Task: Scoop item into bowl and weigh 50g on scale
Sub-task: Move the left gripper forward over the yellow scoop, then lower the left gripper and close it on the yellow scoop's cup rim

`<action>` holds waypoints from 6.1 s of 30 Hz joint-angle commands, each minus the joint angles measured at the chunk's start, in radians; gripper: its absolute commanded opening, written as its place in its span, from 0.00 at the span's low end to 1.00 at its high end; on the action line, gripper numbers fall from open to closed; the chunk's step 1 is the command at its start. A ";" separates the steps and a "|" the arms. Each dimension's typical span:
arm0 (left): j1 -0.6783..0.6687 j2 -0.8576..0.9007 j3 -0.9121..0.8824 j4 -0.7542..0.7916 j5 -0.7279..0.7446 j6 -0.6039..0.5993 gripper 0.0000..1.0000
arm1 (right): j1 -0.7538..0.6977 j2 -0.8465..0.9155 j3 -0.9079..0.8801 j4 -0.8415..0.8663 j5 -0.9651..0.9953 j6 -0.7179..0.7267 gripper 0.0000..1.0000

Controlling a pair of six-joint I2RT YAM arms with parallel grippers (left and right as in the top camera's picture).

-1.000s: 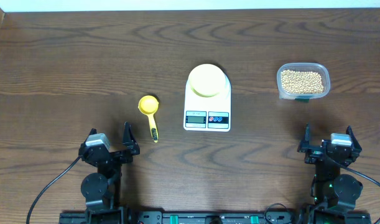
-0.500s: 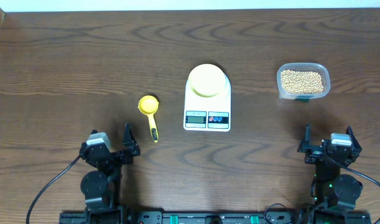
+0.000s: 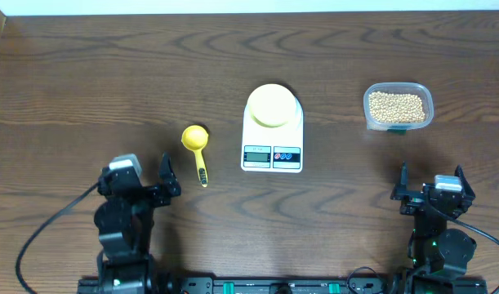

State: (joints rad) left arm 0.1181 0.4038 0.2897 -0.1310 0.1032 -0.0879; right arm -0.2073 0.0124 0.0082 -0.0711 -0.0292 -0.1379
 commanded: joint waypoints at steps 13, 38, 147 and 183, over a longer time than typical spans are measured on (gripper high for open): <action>0.006 0.340 0.290 -0.040 0.013 0.070 0.98 | -0.001 -0.006 -0.002 -0.004 0.004 0.010 0.99; 0.006 0.615 0.715 -0.459 0.043 0.123 0.98 | -0.002 -0.006 -0.002 -0.004 0.004 0.010 0.99; -0.092 1.616 1.072 -0.666 0.092 0.180 0.98 | -0.001 -0.006 -0.002 -0.004 0.004 0.010 0.99; -0.092 1.623 1.071 -0.663 0.092 0.181 0.98 | -0.001 -0.006 -0.002 -0.004 0.004 0.010 0.99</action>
State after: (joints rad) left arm 0.0280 2.0129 1.3437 -0.7967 0.1852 0.1009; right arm -0.2073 0.0124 0.0082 -0.0711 -0.0292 -0.1383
